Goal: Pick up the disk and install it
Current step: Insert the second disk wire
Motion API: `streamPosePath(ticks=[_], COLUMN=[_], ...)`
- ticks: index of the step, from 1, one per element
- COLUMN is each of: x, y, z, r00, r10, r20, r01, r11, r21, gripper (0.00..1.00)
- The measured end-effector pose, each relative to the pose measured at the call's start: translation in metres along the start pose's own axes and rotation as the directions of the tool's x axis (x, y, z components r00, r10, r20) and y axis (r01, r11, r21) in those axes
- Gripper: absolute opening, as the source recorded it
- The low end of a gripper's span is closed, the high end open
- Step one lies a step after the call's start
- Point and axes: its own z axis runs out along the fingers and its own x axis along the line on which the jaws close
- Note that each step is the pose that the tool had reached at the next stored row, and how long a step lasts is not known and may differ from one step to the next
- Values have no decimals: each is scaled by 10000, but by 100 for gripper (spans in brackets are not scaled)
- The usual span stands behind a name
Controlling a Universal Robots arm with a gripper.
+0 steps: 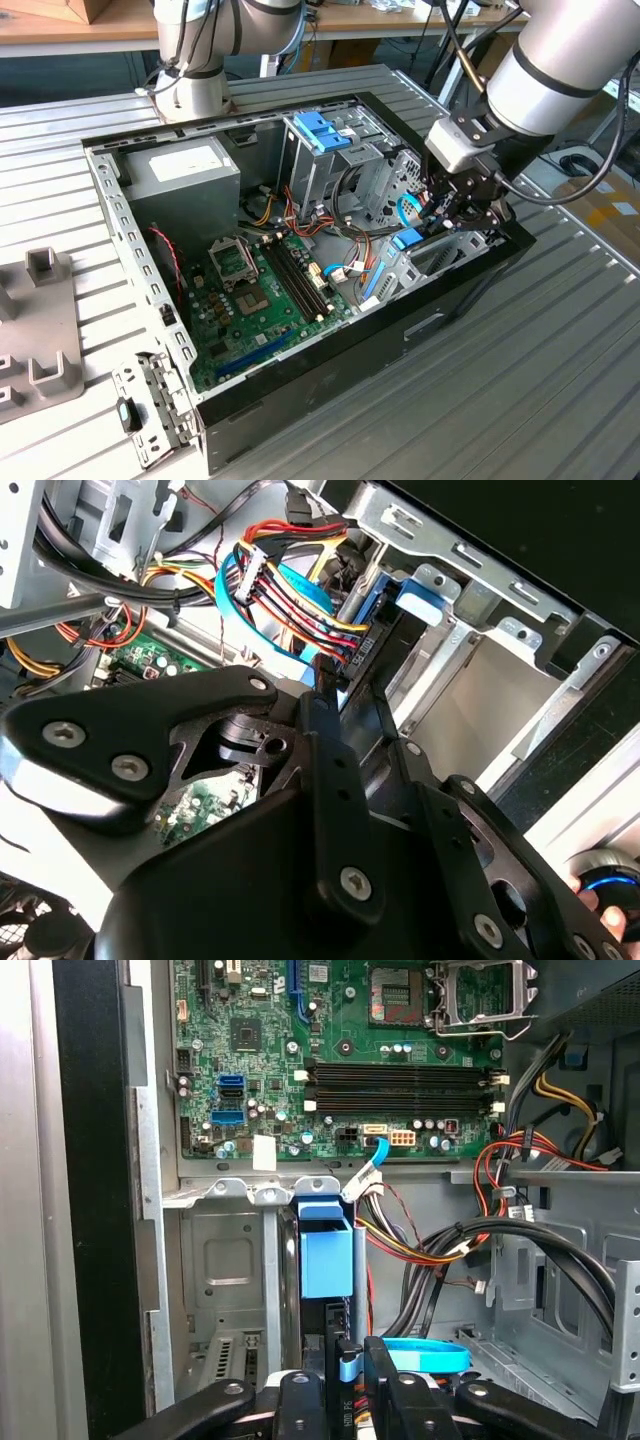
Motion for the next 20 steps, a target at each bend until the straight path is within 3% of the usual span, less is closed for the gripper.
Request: streamPosePath(ticks=[14, 15, 16, 17, 18, 19, 20], x=[-26, -26, -25, -22, -22, -23, -22], y=[-13, -14, -30, -173, -370, -426, -427], z=[-209, -209, -210, -198, -183, -180, -180], r00=[10000, 10000, 10000, 10000, 10000, 10000, 10000], r10=[7, 6, 8, 16, 29, 33, 34], r20=[2, 7, 23, 28, 25, 25, 25], r01=[-7, -6, -8, -16, -29, -32, -33], r11=[10000, 10000, 10000, 10000, 9998, 9998, 9998], r21=[5, 5, 2, -63, -174, -201, -201], gripper=[30, 29, 15, 11, 11, 11, 11])
